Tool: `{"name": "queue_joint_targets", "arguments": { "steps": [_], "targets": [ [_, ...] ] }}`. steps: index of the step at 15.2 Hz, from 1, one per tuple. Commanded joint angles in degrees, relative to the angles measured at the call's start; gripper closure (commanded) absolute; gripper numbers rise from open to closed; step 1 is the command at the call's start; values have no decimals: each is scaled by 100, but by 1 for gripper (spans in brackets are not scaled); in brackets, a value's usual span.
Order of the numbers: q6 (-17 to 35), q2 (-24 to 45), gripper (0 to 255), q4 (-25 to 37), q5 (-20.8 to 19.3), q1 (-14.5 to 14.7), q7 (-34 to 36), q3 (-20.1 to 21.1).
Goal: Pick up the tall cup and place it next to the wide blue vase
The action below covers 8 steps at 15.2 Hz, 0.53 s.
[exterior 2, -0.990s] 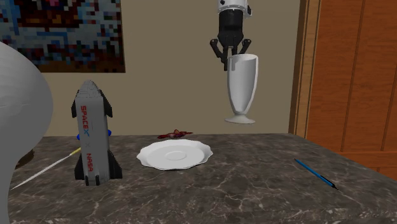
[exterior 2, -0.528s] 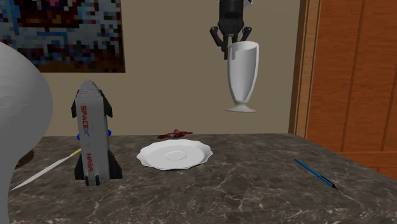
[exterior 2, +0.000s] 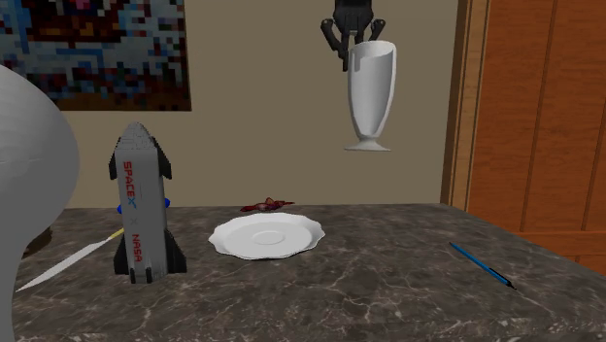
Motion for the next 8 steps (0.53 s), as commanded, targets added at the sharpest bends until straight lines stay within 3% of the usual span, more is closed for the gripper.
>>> {"name": "queue_joint_targets", "arguments": {
  "steps": [1, 8],
  "targets": [
    [-188, 76, 255, 255, 44, -27, -28, -16],
    [-781, 392, 255, 1113, 232, -156, -133, -75]
  ]
}}
